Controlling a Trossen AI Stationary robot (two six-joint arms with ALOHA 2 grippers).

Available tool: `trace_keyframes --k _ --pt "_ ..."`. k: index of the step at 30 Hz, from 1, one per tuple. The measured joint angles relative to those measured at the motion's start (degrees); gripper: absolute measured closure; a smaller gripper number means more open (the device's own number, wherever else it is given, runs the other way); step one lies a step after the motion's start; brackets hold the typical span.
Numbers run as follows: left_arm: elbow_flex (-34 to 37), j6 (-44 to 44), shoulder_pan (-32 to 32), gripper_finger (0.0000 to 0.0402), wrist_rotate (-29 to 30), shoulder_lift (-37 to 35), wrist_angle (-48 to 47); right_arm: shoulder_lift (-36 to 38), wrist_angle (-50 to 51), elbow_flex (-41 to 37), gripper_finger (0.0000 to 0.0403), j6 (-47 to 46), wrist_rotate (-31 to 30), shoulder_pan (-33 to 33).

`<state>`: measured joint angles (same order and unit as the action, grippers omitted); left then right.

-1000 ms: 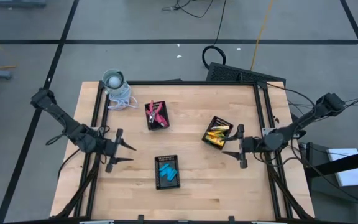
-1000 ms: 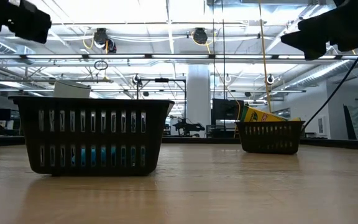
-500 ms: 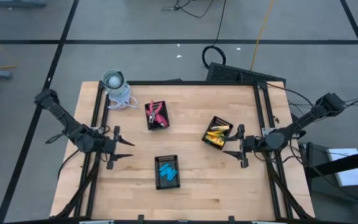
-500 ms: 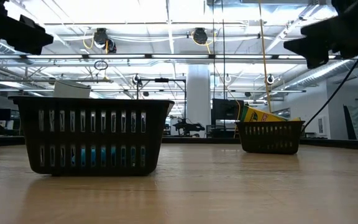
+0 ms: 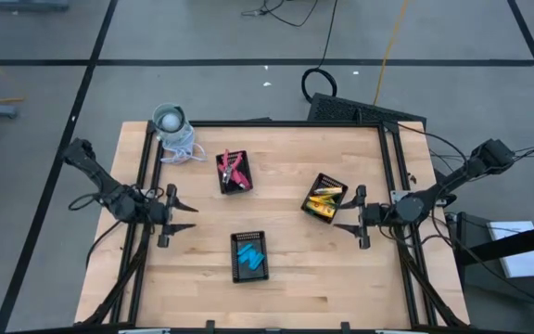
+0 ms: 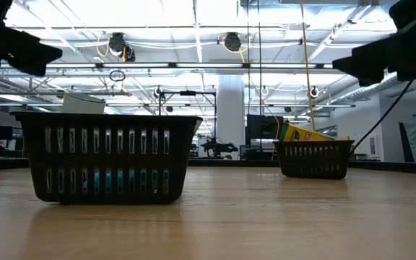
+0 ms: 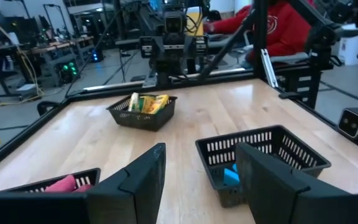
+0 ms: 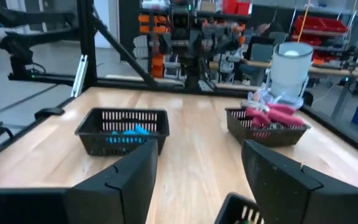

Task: Pick & Place School Supplies
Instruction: Return to Home Position

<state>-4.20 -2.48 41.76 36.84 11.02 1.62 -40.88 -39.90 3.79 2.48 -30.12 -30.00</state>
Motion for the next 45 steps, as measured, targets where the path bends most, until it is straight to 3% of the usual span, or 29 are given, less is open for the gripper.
trace_keyframes --k 6,14,24,30,36,45 --pt "2.34 -0.54 -0.64 0.0201 0.34 -4.19 -0.28 2.53 0.67 -0.06 0.0179 3.81 -0.14 0.66" --pt "2.35 -3.4 -4.84 0.0201 0.39 -5.86 -0.38 4.92 3.64 -0.15 0.0179 7.53 0.15 6.86" --pt "2.35 -4.03 -13.95 0.0201 -4.77 -5.85 -0.49 4.98 3.71 -0.27 0.0179 12.05 0.37 14.19" --pt "2.35 -4.15 -22.09 0.0201 -13.28 -5.85 -0.88 5.01 -0.62 -2.93 0.0179 13.18 0.4 18.06" --pt "2.33 -3.42 -32.19 0.0201 -21.39 -5.83 -1.67 4.98 0.69 -2.94 0.0179 12.42 6.04 23.04" --pt "2.33 -3.21 -46.52 0.0201 -37.06 -5.78 -3.5 4.85 2.53 -2.94 0.0179 10.4 6.29 30.26"
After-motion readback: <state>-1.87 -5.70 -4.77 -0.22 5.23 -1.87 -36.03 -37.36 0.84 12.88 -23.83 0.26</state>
